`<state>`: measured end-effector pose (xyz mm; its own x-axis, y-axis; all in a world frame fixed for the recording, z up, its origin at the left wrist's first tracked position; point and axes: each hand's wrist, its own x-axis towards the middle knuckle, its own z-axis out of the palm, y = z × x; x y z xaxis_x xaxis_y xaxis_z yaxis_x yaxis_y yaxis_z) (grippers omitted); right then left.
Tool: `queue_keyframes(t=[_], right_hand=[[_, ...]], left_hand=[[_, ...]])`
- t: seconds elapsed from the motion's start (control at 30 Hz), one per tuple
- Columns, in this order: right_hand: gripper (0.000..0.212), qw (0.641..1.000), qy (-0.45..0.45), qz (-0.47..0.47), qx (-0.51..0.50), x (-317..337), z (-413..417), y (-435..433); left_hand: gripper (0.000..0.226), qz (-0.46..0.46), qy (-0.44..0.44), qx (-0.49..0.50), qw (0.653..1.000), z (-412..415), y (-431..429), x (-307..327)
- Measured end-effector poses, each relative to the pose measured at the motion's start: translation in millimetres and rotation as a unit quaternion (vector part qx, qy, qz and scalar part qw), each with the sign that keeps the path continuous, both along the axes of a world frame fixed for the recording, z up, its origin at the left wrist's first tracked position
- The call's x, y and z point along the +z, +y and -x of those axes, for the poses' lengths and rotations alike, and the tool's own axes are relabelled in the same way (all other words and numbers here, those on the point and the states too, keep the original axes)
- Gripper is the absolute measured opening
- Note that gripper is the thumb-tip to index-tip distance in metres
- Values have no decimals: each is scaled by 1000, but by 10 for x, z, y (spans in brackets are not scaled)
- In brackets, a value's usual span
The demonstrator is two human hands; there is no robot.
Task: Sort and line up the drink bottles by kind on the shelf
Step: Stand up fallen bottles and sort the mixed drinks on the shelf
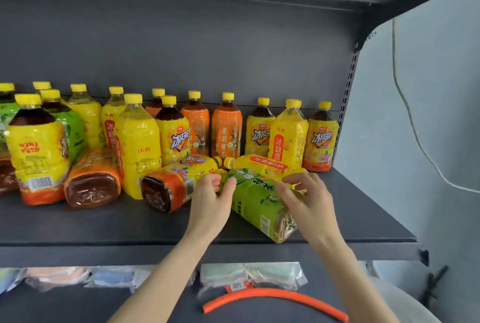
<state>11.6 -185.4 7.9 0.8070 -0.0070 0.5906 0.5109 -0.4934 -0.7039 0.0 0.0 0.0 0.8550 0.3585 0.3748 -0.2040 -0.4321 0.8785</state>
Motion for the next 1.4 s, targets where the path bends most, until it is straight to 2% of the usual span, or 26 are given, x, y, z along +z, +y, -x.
queue_keyframes(t=[0.07,0.13,0.23,0.33,0.4,0.47,0.53,0.63,0.7,0.77,0.97,1.1,1.23,1.4], right_hand=[[17,997,80,2,7,20,-89,61],[20,984,160,-65,39,26,-144,86],[33,981,168,-83,47,-23,-165,75],[17,980,173,-88,34,-32,-168,63],[16,983,162,-84,32,-46,-174,56],[16,985,137,-100,38,-84,-147,63],[26,985,102,-130,40,-154,-104,73],[35,983,52,-166,65,-235,-25,107],[38,979,30,-179,89,-285,-13,163],[44,979,15,-173,108,-304,-29,255],[50,979,24,-105,173,-263,-202,478],[55,980,26,-72,186,-241,-332,531],[67,983,38,-33,179,-224,-423,580],[73,990,22,9,138,-184,-538,627]], left_hand=[[61,27,73,-10,997,-170,-8,13],[73,57,133,-26,989,-292,-46,20],[75,74,154,-31,985,-343,-128,-38],[74,50,158,-27,986,-342,-129,-49],[75,42,160,-30,986,-313,-109,-60],[74,44,141,-40,988,-277,-78,-84],[70,54,96,-55,992,-236,-63,-105],[60,137,-9,-101,985,-157,-103,-55],[65,195,-57,-119,972,-141,-118,22],[75,207,-97,-118,966,-169,-84,117],[67,127,-180,-112,969,-335,73,376],[51,42,-208,-111,971,-482,172,412],[60,-85,-209,-105,968,-611,262,292],[60,-75,-197,-68,975,-647,224,200]])
